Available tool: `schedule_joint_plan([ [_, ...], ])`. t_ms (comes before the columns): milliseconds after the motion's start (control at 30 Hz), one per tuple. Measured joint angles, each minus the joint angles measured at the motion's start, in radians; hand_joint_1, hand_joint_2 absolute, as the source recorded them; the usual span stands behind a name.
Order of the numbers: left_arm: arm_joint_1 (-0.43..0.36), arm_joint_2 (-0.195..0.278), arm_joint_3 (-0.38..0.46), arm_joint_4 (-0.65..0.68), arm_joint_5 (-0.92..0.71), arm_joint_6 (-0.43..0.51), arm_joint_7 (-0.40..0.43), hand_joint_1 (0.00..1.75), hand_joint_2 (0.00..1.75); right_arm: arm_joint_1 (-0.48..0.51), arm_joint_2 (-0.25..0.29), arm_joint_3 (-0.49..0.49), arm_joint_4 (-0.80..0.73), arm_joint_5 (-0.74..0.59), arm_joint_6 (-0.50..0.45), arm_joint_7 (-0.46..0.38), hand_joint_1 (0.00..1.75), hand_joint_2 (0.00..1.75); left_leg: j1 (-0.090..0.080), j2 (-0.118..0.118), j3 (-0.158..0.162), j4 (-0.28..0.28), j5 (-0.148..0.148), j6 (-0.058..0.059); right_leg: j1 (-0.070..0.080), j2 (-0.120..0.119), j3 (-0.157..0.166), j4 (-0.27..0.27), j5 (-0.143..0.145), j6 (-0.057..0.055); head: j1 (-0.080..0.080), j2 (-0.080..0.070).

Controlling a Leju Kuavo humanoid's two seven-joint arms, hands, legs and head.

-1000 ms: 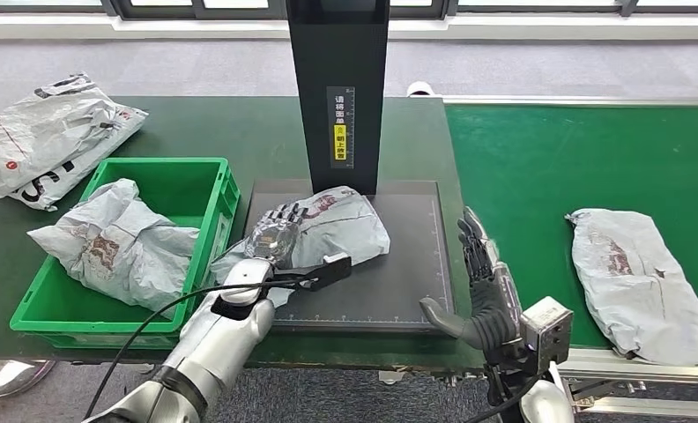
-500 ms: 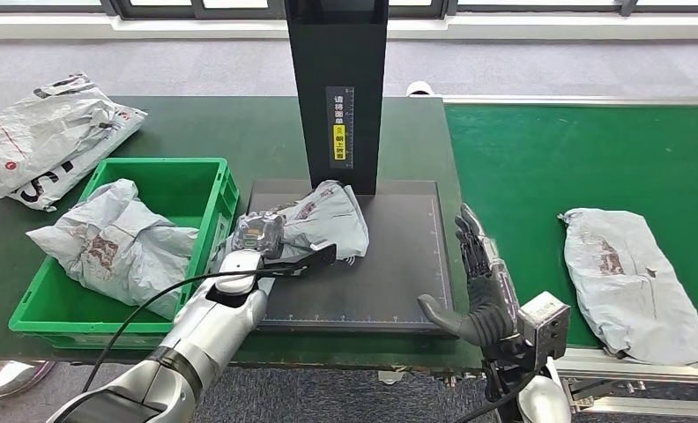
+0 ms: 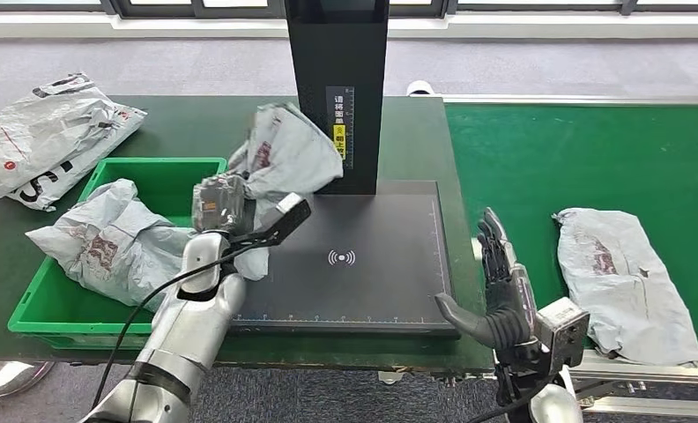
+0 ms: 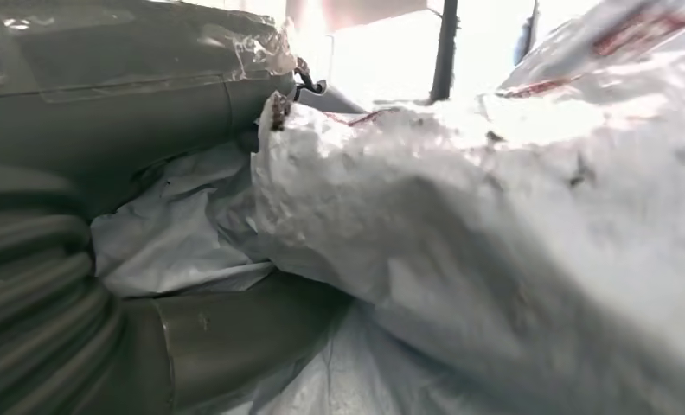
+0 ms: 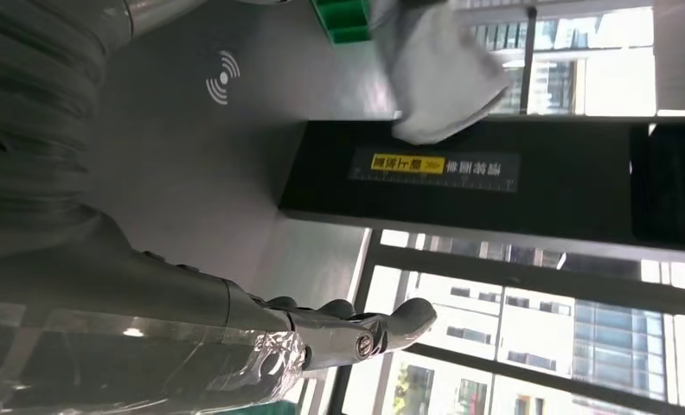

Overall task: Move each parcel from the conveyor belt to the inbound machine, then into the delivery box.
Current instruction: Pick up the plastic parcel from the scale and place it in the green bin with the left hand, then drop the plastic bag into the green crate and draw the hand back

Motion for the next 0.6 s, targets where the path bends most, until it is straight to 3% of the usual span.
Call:
schedule_joint_plan([
  [267, 0.136, 0.0, 0.058, -0.441, 0.097, 0.122, -0.067, 1.75, 1.75, 0.029, 0.012, -0.032, -0.016, 0.002, -0.024, -0.005, 0.0, 1.75, 0.0, 0.0, -0.001, 0.0, -0.001, 0.0, 0.0, 0.0, 0.0, 0.0, -0.001, 0.0, 0.0, 0.0],
  [600, 0.187, 0.0, 0.069, -0.598, 0.101, 0.127, -0.069, 1.75, 1.75, 0.036, 0.02, -0.039, -0.02, 0.002, -0.024, -0.006, 0.0, 1.75, 0.0, 0.0, 0.0, 0.0, -0.001, 0.0, 0.0, -0.001, 0.0, 0.0, -0.001, 0.001, 0.0, 0.0],
])
